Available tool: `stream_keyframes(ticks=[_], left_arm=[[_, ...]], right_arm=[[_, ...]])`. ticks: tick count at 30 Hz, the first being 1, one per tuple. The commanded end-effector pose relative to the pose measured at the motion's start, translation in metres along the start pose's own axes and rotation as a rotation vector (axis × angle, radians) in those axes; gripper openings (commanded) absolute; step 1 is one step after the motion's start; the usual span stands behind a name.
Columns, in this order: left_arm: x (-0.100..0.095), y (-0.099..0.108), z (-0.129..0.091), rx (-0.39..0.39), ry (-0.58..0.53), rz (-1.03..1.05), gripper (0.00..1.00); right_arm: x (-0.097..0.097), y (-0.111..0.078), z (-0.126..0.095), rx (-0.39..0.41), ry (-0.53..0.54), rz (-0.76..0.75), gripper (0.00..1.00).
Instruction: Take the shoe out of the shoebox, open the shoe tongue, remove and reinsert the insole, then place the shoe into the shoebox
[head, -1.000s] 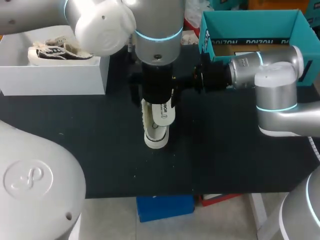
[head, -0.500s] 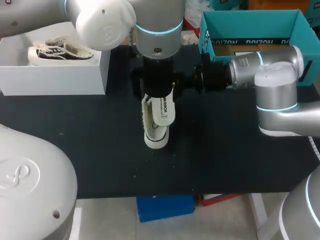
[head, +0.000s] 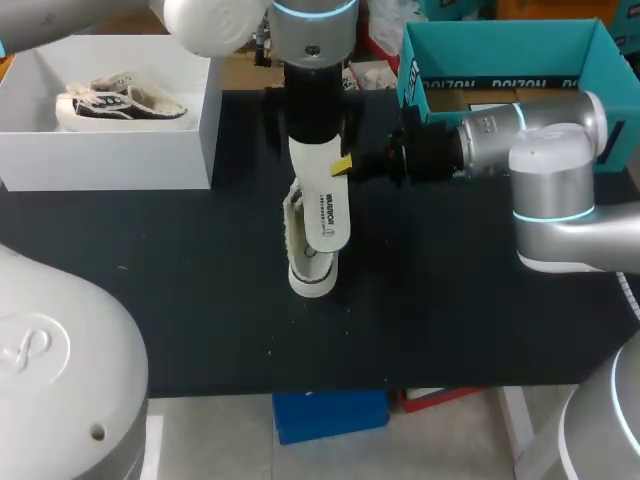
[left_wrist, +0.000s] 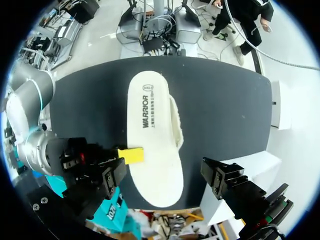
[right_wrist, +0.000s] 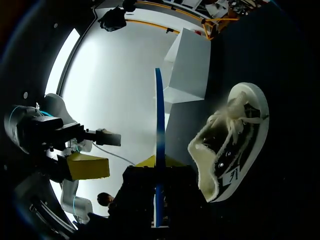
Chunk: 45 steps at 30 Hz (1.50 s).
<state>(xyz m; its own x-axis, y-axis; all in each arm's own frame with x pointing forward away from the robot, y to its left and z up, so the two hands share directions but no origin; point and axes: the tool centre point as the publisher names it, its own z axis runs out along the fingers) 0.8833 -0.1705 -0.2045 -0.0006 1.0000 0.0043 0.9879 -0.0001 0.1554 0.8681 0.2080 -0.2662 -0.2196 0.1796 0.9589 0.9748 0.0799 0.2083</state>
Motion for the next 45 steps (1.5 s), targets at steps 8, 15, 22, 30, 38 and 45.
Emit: stream_keyframes(ticks=[8, 15, 22, 30, 38, 45], left_arm=[[-0.004, 0.049, 0.012, 0.026, -0.007, 0.013, 1.0], [-0.007, 0.082, 0.014, 0.022, -0.015, 0.01, 1.0], [-0.009, 0.11, 0.014, 0.009, -0.019, -0.002, 1.0], [-0.011, 0.118, 0.016, 0.024, -0.033, -0.02, 1.0], [-0.012, 0.094, 0.011, 0.022, -0.043, -0.012, 1.0], [-0.004, 0.06, 0.005, 0.026, -0.058, -0.017, 1.0]], right_arm=[[0.0, 0.0, 0.001, -0.002, -0.002, 0.0, 0.0], [0.0, 0.0, 0.001, -0.002, -0.002, 0.0, 0.0], [0.0, 0.0, 0.001, -0.002, -0.002, 0.0, 0.0], [0.0, 0.0, 0.001, -0.002, -0.002, 0.0, 0.0], [0.0, 0.0, 0.001, -0.002, -0.002, 0.0, 0.0], [0.0, 0.0, 0.001, -0.002, -0.002, 0.0, 0.0]])
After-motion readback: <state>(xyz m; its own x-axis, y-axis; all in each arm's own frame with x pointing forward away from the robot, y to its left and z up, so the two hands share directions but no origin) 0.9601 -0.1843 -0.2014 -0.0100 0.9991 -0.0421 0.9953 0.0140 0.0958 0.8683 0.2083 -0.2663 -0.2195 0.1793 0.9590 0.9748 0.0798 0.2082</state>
